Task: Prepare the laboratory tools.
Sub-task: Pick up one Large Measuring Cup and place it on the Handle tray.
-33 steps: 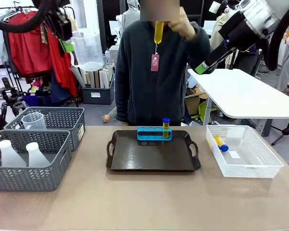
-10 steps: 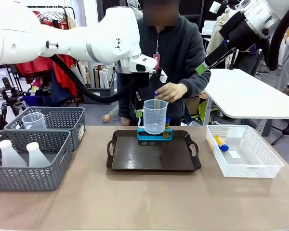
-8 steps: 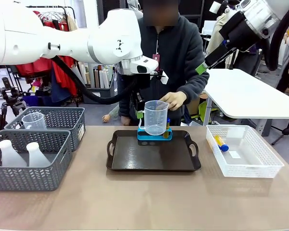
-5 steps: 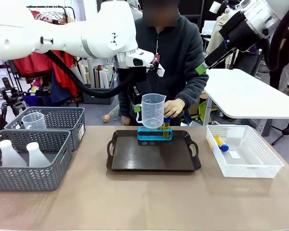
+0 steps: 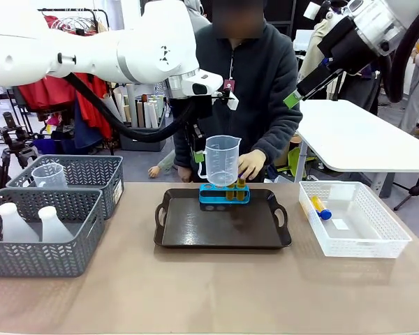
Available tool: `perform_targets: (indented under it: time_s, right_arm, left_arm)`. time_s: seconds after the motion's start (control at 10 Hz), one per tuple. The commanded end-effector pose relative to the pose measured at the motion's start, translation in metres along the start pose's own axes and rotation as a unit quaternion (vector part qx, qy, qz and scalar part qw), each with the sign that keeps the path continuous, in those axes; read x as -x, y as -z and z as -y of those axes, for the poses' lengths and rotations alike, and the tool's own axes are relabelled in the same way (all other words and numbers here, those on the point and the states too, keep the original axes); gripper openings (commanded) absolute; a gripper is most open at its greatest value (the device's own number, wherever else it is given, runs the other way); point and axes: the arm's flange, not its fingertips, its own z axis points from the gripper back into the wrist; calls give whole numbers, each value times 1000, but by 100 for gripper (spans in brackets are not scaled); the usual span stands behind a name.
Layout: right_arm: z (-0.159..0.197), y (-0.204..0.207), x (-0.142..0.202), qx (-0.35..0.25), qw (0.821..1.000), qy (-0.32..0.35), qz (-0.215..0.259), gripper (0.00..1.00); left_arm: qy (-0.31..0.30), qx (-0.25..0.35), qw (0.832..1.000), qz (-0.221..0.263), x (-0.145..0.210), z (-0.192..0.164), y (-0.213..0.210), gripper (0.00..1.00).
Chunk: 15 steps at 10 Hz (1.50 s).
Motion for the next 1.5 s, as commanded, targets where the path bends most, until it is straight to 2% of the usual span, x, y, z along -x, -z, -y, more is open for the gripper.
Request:
perform_targets:
  time_s: [0.0,0.3,0.4,0.5,1.0,1.4]
  right_arm:
    - [1,-1,0,-1,1000,-1,5,100]
    - [1,-1,0,-1,1000,-1,5,100]
    - [1,-1,0,-1,1000,-1,5,100]
    - [1,-1,0,-1,1000,-1,5,100]
    - [1,-1,0,-1,1000,-1,5,100]
    - [1,-1,0,-1,1000,-1,5,100]
  left_arm:
    - [0,-4,1000,0,2,-1,-3,0]
    - [0,0,1000,0,0,0,0,0]
    - [-14,-22,1000,-16,-4,-2,8,0]
    - [14,-6,1000,-20,-15,-1,25,0]
    - [62,-6,998,-5,-52,6,94,0]
    - [96,10,995,-28,-71,7,149,0]
